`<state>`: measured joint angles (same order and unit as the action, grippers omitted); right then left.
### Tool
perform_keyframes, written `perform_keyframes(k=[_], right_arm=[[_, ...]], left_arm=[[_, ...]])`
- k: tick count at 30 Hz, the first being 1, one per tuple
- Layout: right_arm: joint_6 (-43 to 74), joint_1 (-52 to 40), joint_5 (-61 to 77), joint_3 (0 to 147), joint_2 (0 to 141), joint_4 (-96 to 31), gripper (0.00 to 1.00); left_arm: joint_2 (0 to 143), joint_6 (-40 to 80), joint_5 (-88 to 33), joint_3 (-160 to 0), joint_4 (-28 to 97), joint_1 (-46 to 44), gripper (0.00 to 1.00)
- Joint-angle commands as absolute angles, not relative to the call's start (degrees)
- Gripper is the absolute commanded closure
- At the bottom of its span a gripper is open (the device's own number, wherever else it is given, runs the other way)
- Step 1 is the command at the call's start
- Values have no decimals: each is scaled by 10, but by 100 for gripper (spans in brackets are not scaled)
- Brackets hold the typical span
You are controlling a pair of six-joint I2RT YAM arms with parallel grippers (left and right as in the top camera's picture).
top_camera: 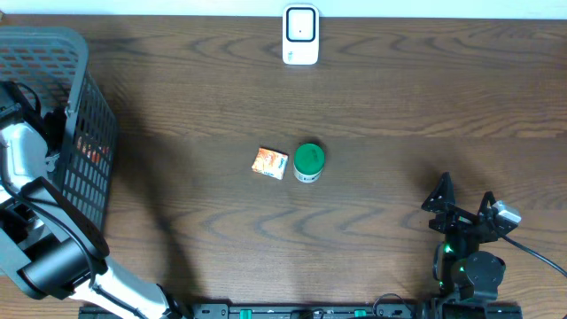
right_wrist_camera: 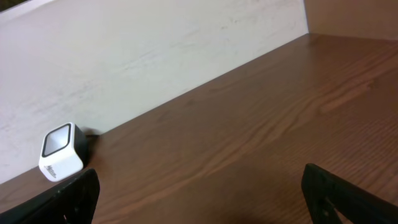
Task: Scan the item barcode
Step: 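Reach the left gripper into the basket and grasp the TOP chocolate bar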
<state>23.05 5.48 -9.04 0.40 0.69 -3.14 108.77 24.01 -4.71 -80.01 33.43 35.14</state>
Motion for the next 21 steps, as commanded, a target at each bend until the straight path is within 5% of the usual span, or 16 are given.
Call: perform_keyframes(k=[1, 15, 16, 21], right_arm=[[236, 50, -96, 3, 3, -32, 1], [236, 50, -96, 3, 3, -32, 1], [236, 50, -96, 3, 3, -32, 1], [236, 50, -96, 3, 3, -32, 1]], left_arm=[[1101, 220, -56, -811, 333, 353, 3], [1169, 216, -56, -811, 319, 330, 3], [1170, 217, -56, -811, 318, 327, 6], [1170, 220, -56, -811, 322, 323, 57]])
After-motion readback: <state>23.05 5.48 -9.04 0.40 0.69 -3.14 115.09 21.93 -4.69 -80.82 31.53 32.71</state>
